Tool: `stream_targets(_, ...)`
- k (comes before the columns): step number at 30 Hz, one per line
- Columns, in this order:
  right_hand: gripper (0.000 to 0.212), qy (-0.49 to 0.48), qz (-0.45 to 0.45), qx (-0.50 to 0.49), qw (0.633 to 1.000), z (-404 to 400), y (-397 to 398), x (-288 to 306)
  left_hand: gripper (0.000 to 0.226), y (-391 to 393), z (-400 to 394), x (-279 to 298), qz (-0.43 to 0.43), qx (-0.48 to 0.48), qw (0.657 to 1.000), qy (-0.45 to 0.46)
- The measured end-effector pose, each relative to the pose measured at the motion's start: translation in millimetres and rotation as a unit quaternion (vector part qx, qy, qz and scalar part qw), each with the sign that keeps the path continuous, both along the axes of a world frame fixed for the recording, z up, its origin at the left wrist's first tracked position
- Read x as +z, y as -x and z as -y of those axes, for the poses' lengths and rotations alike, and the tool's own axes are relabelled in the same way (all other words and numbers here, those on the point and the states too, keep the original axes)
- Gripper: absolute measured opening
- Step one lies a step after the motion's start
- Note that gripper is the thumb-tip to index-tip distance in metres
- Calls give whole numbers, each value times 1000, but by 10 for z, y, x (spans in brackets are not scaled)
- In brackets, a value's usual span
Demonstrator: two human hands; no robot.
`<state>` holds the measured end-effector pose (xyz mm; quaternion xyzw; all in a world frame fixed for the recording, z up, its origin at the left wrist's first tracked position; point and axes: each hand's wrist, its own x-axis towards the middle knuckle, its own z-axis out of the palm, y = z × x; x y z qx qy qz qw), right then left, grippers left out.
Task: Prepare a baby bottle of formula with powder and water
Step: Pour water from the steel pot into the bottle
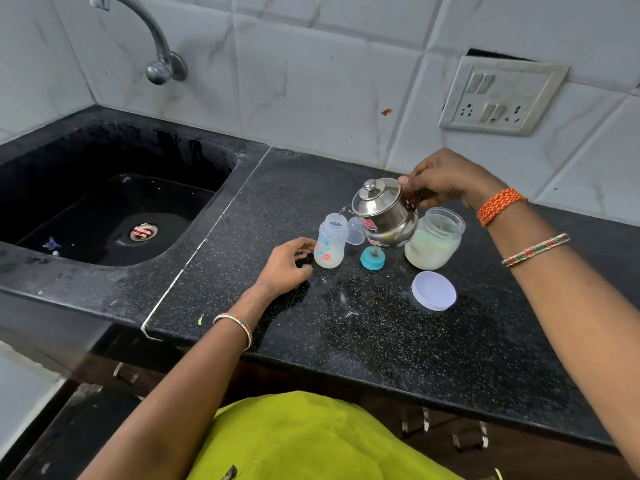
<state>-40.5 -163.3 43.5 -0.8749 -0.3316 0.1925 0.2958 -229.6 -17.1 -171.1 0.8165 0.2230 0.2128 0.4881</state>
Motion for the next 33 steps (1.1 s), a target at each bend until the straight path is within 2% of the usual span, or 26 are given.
stream_targets(33,15,-2,-24,31,999,-55,-81,-45,50,1,59,50,-4,12,1000,-11)
